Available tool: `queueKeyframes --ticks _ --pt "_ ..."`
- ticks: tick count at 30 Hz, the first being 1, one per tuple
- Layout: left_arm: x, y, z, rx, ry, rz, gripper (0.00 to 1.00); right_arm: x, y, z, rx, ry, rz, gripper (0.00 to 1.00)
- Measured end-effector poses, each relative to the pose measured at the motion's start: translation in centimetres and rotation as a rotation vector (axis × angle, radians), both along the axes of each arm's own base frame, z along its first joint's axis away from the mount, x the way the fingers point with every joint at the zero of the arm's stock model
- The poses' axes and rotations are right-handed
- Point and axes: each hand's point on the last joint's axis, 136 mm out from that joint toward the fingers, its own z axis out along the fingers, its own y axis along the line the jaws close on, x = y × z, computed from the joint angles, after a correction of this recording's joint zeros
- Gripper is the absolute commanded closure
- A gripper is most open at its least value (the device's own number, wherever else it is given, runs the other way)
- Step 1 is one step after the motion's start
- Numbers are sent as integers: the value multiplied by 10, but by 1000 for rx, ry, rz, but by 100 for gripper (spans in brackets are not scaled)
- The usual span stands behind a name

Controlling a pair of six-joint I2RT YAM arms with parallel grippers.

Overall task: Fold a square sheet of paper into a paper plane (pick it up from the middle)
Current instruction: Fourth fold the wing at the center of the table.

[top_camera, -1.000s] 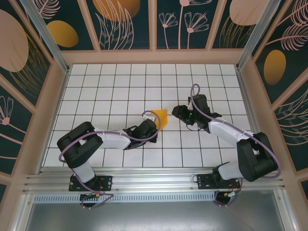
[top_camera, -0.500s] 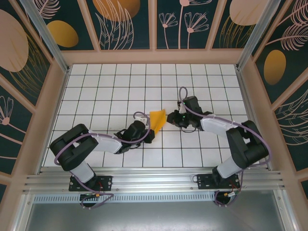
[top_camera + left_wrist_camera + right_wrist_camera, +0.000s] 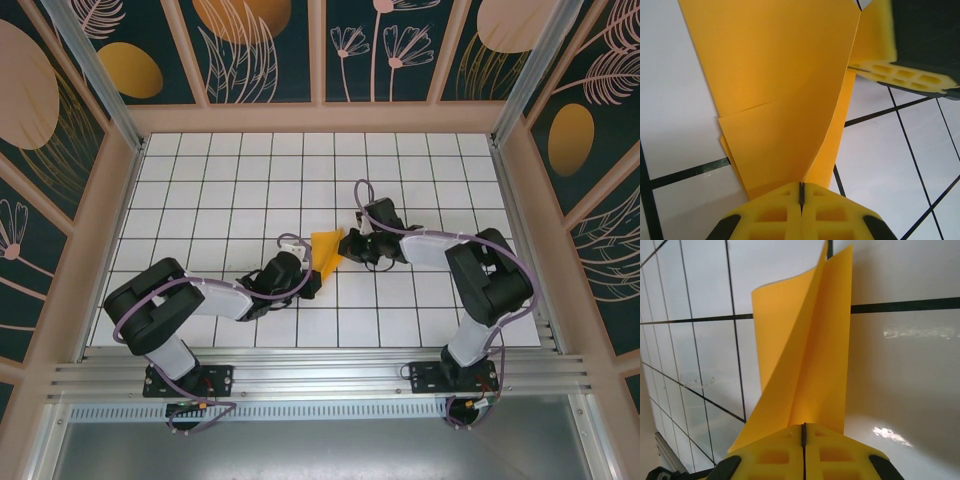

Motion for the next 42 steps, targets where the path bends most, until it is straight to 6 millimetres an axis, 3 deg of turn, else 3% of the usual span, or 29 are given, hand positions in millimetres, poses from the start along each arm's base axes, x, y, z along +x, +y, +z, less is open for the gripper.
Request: queueKeyframes --ticks 8,19,28,42 --pt "-2 9 0 53 -75 -36 97 -1 -2 -23 -37 45 -5 93" --pt "-2 16 5 85 -140 -62 97 -14 4 -24 -46 22 -21 92" --pt "-6 19 -3 84 -113 -51 97 -26 -11 -22 -68 35 -98 90" --pt "-14 25 -14 27 -71 -15 98 -20 -4 16 -5 -50 -93 86"
